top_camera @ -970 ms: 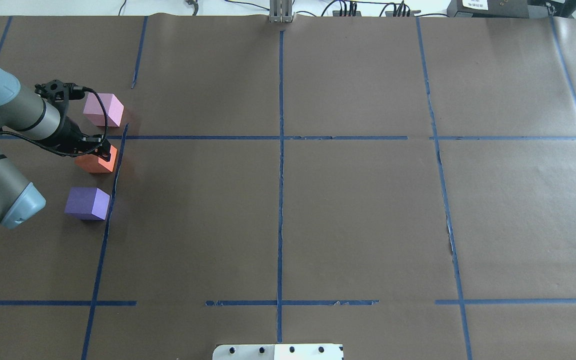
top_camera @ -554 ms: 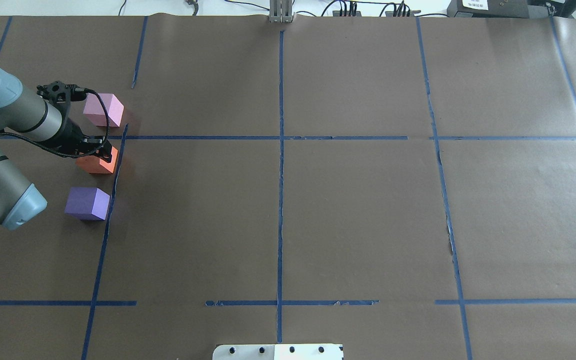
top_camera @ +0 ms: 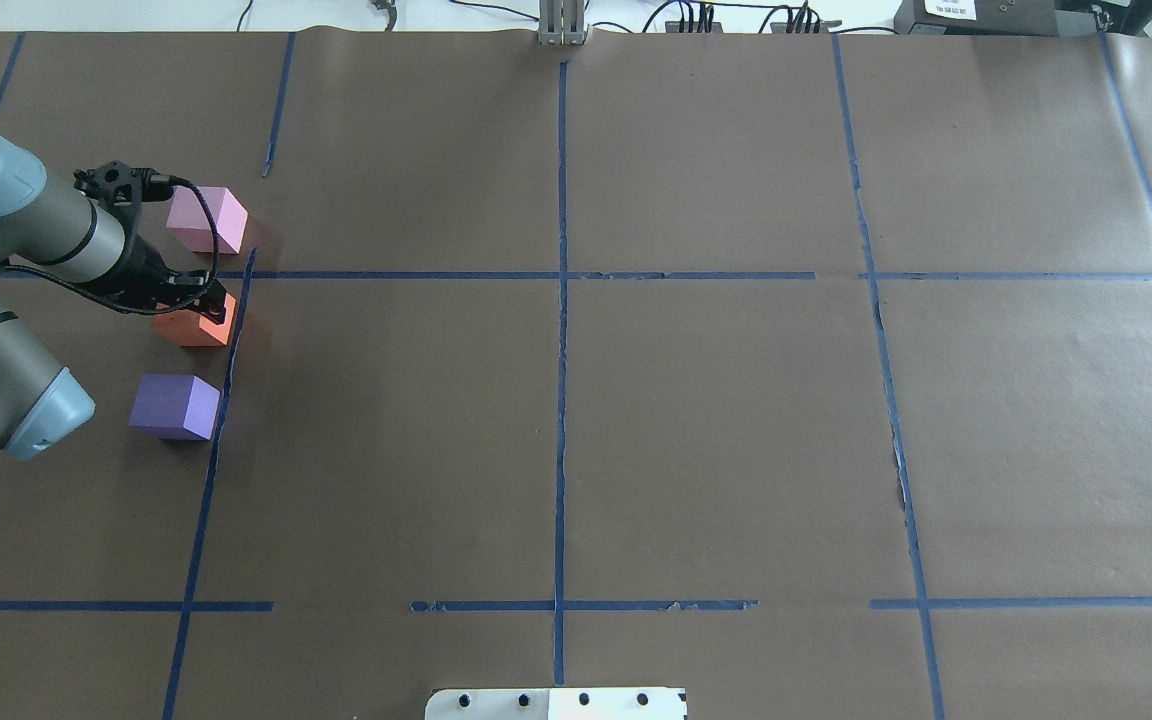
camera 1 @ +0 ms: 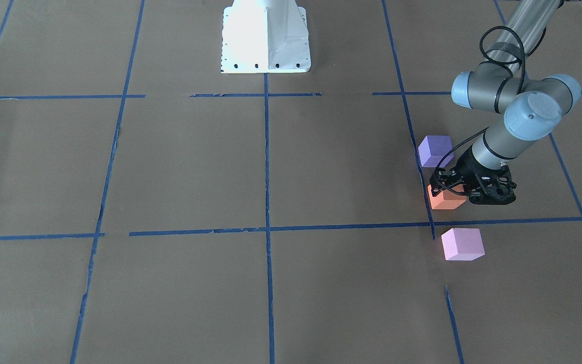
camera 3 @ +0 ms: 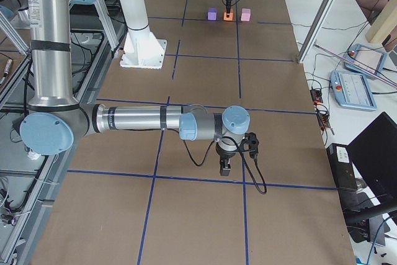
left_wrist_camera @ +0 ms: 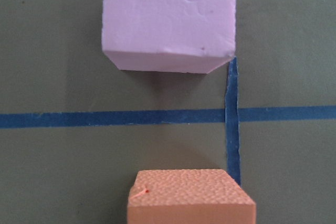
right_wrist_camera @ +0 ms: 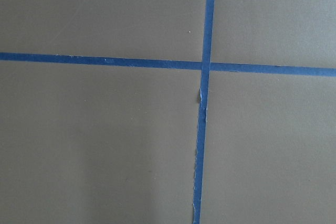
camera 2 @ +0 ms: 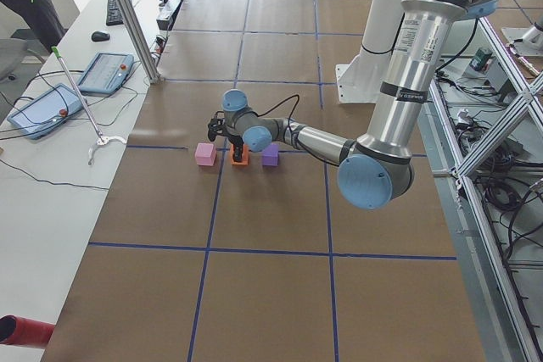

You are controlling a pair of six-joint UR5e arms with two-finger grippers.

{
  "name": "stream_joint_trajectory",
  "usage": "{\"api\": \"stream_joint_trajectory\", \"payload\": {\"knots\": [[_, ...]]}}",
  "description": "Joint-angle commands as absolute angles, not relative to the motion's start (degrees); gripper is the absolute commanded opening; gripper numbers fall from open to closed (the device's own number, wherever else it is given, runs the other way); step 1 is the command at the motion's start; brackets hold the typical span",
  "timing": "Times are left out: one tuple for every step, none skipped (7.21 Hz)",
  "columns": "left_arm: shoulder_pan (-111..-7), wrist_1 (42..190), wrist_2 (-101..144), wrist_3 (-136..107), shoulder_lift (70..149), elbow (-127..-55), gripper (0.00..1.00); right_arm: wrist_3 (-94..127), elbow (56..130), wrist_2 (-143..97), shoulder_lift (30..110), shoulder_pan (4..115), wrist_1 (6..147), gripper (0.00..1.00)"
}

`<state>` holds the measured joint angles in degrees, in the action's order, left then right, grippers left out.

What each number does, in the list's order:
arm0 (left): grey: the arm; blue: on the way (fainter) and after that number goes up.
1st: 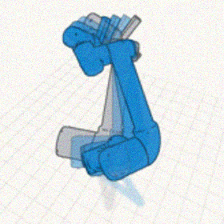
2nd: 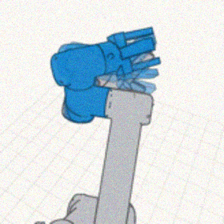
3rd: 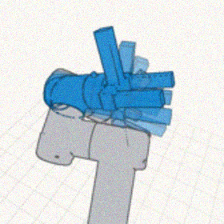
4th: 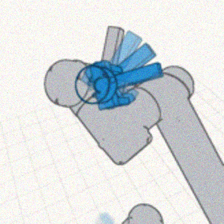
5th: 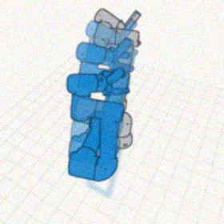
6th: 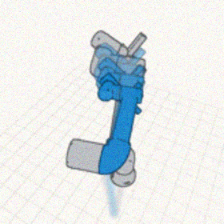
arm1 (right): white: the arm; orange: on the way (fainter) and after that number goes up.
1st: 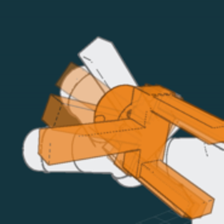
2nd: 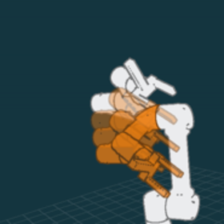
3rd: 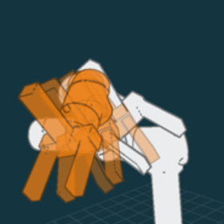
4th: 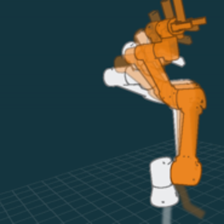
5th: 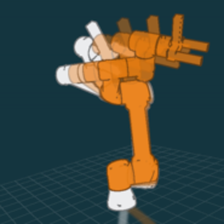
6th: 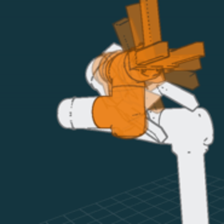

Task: Arrange blocks in a line
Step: 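Open the left gripper and lift it off the orange cube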

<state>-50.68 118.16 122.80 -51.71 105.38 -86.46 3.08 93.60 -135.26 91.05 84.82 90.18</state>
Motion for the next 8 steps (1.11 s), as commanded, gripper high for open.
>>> {"api": "stream_joint_trajectory", "payload": {"knots": [[-50.7, 118.1, 121.6, -51.2, 105.4, -86.7, 0.99, 3.1, 93.6, -135.3, 91.1, 84.8, 90.2, 1.00], [-50.7, 118.1, 120.6, -51.2, 105.3, -87.2, 1.00, 3.1, 93.6, -135.3, 91.1, 84.8, 90.2, 1.00], [-50.9, 118.0, 119.5, -51.2, 105.1, -88.0, 1.00, 3.1, 93.6, -135.3, 91.1, 84.8, 90.3, 1.00], [-51.1, 118.0, 117.7, -51.1, 104.7, -89.1, 1.00, 3.1, 93.6, -135.3, 91.1, 84.8, 90.2, 1.00], [-51.2, 117.9, 117.5, -51.2, 104.5, -89.7, 1.00, 3.1, 93.6, -135.3, 91.1, 84.8, 90.2, 1.00], [-51.4, 117.6, 117.5, -51.2, 104.5, -90.5, 1.00, 3.1, 93.6, -135.3, 91.1, 84.8, 90.3, 1.00], [-51.5, 115.6, 117.5, -51.1, 104.3, -92.3, 1.00, 3.1, 93.6, -135.3, 91.1, 84.8, 90.2, 1.00], [-51.8, 114.3, 117.4, -51.1, 104.3, -93.8, 1.00, 3.1, 93.6, -135.3, 91.1, 84.8, 90.2, 1.00]]}}
